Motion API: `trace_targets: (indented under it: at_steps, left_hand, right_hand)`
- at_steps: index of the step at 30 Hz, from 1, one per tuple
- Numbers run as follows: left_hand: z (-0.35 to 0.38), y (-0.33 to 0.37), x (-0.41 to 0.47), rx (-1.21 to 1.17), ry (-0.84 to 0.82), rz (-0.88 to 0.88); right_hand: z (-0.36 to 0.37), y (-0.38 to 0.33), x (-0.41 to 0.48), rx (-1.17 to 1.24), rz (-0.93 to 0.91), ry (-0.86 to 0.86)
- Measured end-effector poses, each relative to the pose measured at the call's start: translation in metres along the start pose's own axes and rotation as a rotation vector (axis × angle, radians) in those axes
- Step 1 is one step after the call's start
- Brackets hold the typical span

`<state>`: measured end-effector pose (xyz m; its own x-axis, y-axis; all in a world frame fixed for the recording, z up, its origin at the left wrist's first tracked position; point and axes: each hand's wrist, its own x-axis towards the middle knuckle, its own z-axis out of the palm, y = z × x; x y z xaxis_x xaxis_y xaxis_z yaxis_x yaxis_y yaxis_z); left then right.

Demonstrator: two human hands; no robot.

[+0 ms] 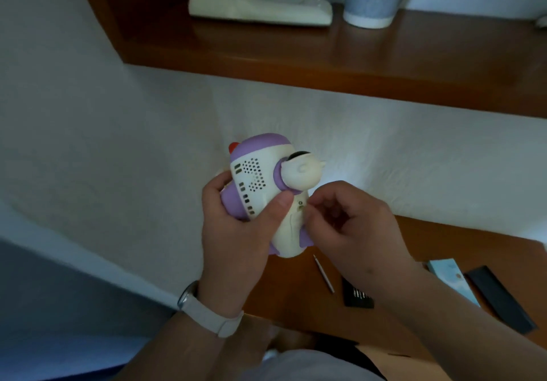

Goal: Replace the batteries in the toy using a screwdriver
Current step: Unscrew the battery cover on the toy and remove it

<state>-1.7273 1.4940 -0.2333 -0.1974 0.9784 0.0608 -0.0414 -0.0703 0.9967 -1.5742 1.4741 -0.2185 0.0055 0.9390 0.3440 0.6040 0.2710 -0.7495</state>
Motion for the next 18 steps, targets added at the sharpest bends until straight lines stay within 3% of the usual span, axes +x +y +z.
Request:
trace_targets:
  at_steps: [18]
  left_hand:
    - [0.007,0.029,-0.02,-0.012,0.001,0.156]
  right_hand:
    - [-0.015,-0.03,-0.011,0.183,0.157,0.101]
